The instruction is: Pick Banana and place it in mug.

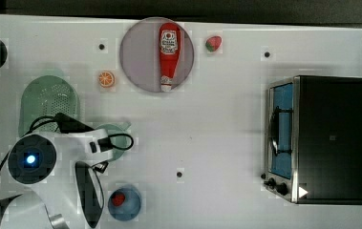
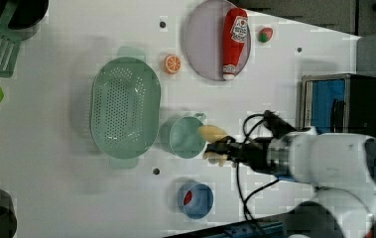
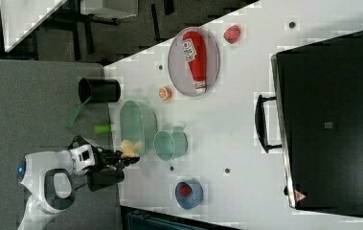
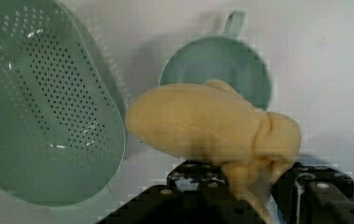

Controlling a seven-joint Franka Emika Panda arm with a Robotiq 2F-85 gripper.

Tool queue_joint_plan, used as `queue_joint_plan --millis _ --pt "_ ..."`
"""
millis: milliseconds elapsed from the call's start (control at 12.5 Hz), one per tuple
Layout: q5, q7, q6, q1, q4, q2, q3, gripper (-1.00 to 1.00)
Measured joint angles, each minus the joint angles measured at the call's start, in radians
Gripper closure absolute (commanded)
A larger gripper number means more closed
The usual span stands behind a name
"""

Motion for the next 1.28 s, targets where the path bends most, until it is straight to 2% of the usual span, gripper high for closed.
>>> queue_joint_plan --millis 240,480,800,960,1280 --pt "-0.149 0.083 0.018 0.02 -0.008 0.077 0.006 0.37" --pt "-0.176 0.128 0.104 0.015 0.002 0.14 -0.007 0.33" --pt "-0.141 0.134 0.169 0.015 0.018 0.186 -0.023 -0.51" --pt "-0.175 0.148 0.175 0.001 0.012 0.178 -0.014 -0.99" --pt "-0.16 0.157 0.198 -0.001 0.029 0.172 -0.036 -1.0"
